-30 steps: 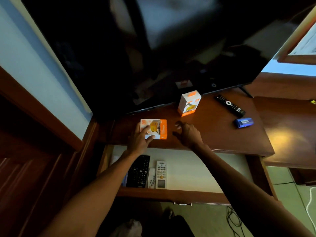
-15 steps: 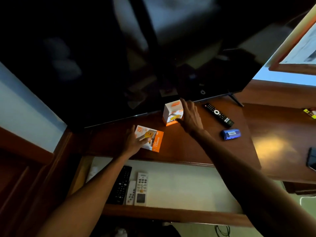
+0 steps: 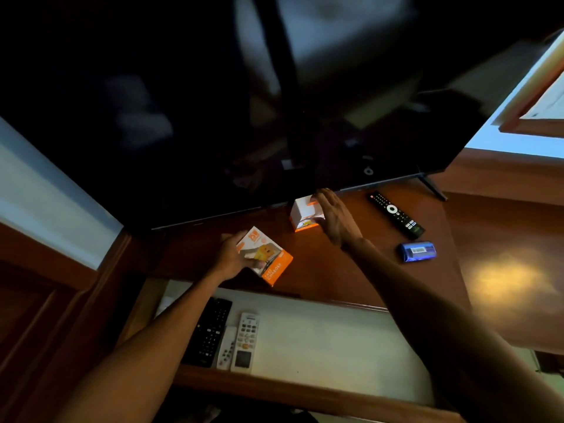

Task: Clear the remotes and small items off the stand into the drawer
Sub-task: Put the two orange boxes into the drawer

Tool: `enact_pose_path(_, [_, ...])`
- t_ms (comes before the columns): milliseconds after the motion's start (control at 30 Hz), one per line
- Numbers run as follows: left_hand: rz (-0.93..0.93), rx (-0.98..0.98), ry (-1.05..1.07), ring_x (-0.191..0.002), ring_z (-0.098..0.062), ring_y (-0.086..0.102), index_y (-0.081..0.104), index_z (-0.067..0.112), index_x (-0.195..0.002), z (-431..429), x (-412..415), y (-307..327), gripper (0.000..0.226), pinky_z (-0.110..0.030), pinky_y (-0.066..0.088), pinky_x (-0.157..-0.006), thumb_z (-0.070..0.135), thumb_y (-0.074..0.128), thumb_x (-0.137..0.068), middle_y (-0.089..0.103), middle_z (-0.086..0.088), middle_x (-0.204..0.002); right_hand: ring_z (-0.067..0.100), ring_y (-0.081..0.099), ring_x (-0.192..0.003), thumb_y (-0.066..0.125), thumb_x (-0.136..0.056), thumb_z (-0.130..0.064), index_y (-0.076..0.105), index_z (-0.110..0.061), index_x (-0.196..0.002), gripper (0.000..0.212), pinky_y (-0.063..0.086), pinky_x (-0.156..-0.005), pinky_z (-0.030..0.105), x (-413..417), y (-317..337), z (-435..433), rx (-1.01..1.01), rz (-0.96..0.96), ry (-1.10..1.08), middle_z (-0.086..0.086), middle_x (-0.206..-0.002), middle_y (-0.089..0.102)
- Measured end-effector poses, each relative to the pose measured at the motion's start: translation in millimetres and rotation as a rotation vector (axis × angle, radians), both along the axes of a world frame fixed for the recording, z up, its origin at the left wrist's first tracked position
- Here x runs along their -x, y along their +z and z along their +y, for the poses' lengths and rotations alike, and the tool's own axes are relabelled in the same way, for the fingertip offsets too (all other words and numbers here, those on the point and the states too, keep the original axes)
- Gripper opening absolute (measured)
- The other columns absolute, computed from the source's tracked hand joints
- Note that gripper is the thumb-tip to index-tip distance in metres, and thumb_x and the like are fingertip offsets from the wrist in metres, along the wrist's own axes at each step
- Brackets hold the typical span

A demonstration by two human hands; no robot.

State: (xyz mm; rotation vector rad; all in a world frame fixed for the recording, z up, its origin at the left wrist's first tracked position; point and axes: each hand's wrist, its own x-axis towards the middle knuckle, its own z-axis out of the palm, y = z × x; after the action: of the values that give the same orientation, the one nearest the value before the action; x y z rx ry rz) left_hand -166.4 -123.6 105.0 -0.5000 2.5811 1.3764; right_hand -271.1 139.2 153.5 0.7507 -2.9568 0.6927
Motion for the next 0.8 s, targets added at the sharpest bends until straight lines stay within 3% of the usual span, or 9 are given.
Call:
enact_pose_path(67, [0.038,-0.021,-0.049,-0.114,-0.019,0.05,0.053,0.018,-0.135,-3.9,-1.9,1.9,0.102,-0.031,0.047,-0.098,0.026,0.099,-0.044,0.042,-0.006,-0.126,0.032,0.034,-0.139,0.058,-0.091,-0.019,0.045,-0.015,-0.132,0.043,0.029,-0.117,0.044,-4.2,1.5,3.3,0.03,0.029,0.026,0.016,-0.148,0.038])
enact_pose_path(133, [0.06,-0.07,-0.096,-0.112,-0.021,0.06,0.055,0.022,-0.134,-11.0,-0.7,-1.6,0.102,-0.037,0.057,-0.09,0.029,0.099,-0.042,0.057,-0.01,-0.123,0.031,0.042,-0.128,0.055,-0.092,-0.022,0.047,-0.017,-0.129,0.038,0.042,-0.105,0.045,-11.0,3.8,7.0,0.066,0.038,0.043,0.015,-0.14,0.043])
enact_pose_path(233, [0.084,-0.165,-0.139,-0.107,-0.011,0.062,0.051,0.011,-0.136,-10.5,-4.6,15.8,0.089,-0.019,0.057,-0.076,-0.005,0.087,-0.057,0.064,0.0,-0.116,0.031,0.046,-0.124,0.057,-0.092,-0.025,0.048,-0.016,-0.133,0.042,0.041,-0.097,0.032,-25.7,8.9,12.5,0.132,0.044,0.0,0.015,-0.139,0.045])
enact_pose_path(333, [0.132,-0.226,-0.193,-0.092,0.013,0.06,0.05,0.006,-0.136,-8.0,-7.4,27.2,0.083,-0.009,0.052,-0.069,-0.016,0.08,-0.062,0.059,0.011,-0.112,0.028,0.05,-0.12,0.068,-0.087,-0.026,0.053,-0.02,-0.13,0.047,0.048,-0.096,0.039,-44.6,14.8,19.6,0.162,0.078,-0.057,0.01,-0.134,0.05])
enact_pose_path(467, [0.142,-0.225,-0.31,-0.103,-0.009,0.059,0.052,0.006,-0.136,1.9,-19.5,38.8,0.083,-0.017,0.056,-0.074,-0.01,0.084,-0.061,0.062,-0.002,-0.12,0.026,0.054,-0.107,0.072,-0.083,-0.031,0.058,-0.016,-0.125,0.047,0.052,-0.084,0.035,-85.5,21.5,32.4,0.168,0.101,-0.127,0.01,-0.122,0.056])
enact_pose_path(633, [0.052,-0.191,-0.524,-0.106,-0.012,0.061,0.054,0.012,-0.135,21.0,-43.4,29.3,0.084,-0.034,0.058,-0.085,-0.002,0.088,-0.059,0.067,-0.003,-0.122,0.027,0.061,-0.098,0.077,-0.076,-0.037,0.064,-0.012,-0.116,0.049,0.055,-0.079,0.043,-149.2,13.1,53.6,0.237,0.076,-0.241,0.009,-0.114,0.064])
enact_pose_path(800, [-0.031,-0.109,-0.664,-0.109,-0.011,0.062,0.054,0.021,-0.136,39.1,-83.1,5.9,0.087,-0.027,0.057,-0.083,-0.001,0.088,-0.059,0.065,0.001,-0.121,0.022,0.065,-0.089,0.081,-0.07,-0.042,0.069,-0.012,-0.108,0.049,0.055,-0.074,0.04,-207.5,-12.4,65.5,0.32,-0.024,-0.348,0.006,-0.106,0.071])
